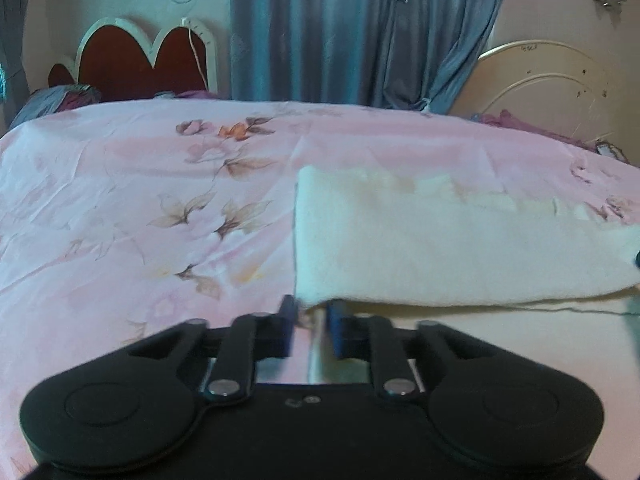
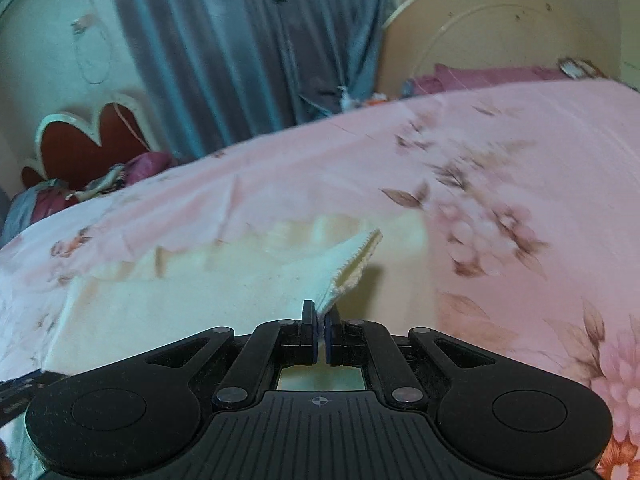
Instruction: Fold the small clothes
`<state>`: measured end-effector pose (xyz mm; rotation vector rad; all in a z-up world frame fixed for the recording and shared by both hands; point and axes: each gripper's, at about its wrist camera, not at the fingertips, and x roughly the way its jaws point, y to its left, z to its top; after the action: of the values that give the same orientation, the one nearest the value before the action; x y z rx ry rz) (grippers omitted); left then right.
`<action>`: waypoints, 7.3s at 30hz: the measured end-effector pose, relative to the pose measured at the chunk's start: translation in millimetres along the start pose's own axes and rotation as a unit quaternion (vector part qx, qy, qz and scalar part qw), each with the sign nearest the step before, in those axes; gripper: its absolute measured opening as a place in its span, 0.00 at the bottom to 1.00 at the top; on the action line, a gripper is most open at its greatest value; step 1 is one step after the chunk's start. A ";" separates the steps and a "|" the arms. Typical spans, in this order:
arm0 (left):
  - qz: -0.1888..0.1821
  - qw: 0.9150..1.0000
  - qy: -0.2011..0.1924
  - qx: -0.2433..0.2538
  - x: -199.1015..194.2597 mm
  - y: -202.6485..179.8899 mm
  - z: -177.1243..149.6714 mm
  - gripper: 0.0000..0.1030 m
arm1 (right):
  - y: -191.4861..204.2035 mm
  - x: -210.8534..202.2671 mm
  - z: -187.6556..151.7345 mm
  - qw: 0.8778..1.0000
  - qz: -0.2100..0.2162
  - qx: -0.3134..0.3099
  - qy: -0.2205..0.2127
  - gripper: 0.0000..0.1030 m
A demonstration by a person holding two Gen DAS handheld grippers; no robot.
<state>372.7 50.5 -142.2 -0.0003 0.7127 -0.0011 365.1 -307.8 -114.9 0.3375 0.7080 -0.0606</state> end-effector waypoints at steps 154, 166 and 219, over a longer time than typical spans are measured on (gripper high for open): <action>-0.064 0.994 0.065 0.061 -143.5 -5.2 -70.6 0.62 | 33.9 -170.5 -132.0 0.996 0.010 -0.080 0.031 0.62; -0.077 0.992 0.092 0.046 -187.0 29.8 -119.1 0.60 | 44.5 -218.5 -188.1 0.997 -0.009 -0.064 0.040 0.62; -0.187 0.969 0.139 -0.076 -228.9 61.4 -155.8 0.05 | 4.4 -284.8 -233.9 0.995 0.037 0.019 0.093 0.06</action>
<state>97.7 112.2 -110.5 -0.2868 0.9832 -0.3142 2.6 -244.6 -94.9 0.4096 0.8796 0.0270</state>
